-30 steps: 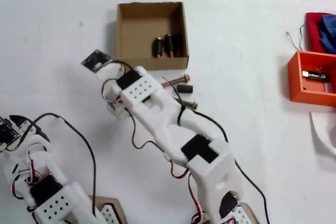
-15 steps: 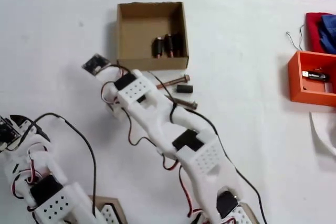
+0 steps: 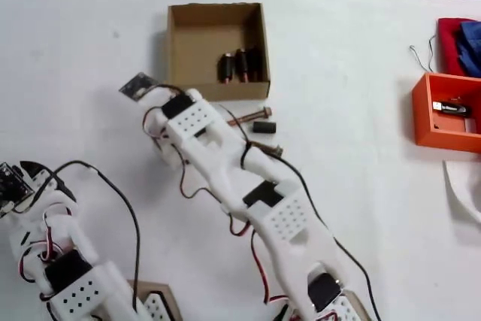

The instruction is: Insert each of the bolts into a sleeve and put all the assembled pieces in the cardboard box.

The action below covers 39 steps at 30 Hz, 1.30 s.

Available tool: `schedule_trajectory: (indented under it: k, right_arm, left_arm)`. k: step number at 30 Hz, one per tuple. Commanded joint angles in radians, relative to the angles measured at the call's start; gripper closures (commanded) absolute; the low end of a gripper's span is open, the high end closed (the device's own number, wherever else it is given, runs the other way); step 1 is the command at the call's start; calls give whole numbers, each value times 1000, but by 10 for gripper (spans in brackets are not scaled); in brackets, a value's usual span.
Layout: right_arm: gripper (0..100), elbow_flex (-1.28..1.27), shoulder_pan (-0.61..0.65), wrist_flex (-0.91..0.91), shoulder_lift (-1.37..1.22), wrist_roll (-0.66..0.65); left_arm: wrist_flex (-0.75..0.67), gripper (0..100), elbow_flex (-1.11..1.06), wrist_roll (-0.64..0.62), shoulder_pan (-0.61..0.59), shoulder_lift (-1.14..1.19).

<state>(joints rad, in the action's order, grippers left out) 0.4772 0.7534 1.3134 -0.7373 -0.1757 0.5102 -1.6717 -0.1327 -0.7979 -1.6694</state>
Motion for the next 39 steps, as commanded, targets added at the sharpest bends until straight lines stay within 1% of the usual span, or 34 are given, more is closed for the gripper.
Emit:
schedule_trajectory:
  k: [1, 13, 14, 16, 20, 26, 32, 35, 37, 39]
  right_arm:
    - [875, 48, -47, 12, 4, -8]
    - [882, 43, -21, -8, 1, -8]
    - [902, 41, -21, -8, 1, -8]
    - [978, 43, -21, -8, 1, -8]
    - [978, 52, -27, -4, 19, -8]
    - [977, 138, -70, 122, 194, -5]
    - [977, 144, -174, 292, 456, -6]
    - [977, 146, -248, 348, 584, -8]
    - [977, 144, -305, 361, 680, -8]
    - [977, 144, -369, 363, 780, -8]
  left_arm:
    - [-3, 936, -12, -8, 9, 0]
    - [-3, 936, -12, -8, 9, 0]
    - [-3, 936, -13, -8, 9, 0]
    - [-3, 936, -13, -8, 9, 0]
    - [-3, 936, -13, -8, 9, 0]
    - [-2, 936, -15, -6, 9, 0]
    - [0, 936, -15, -2, 11, 0]
    - [9, 936, -13, 68, 60, 0]
    - [48, 936, -13, 140, 140, 2]
    - [100, 936, -10, 267, 245, 3]
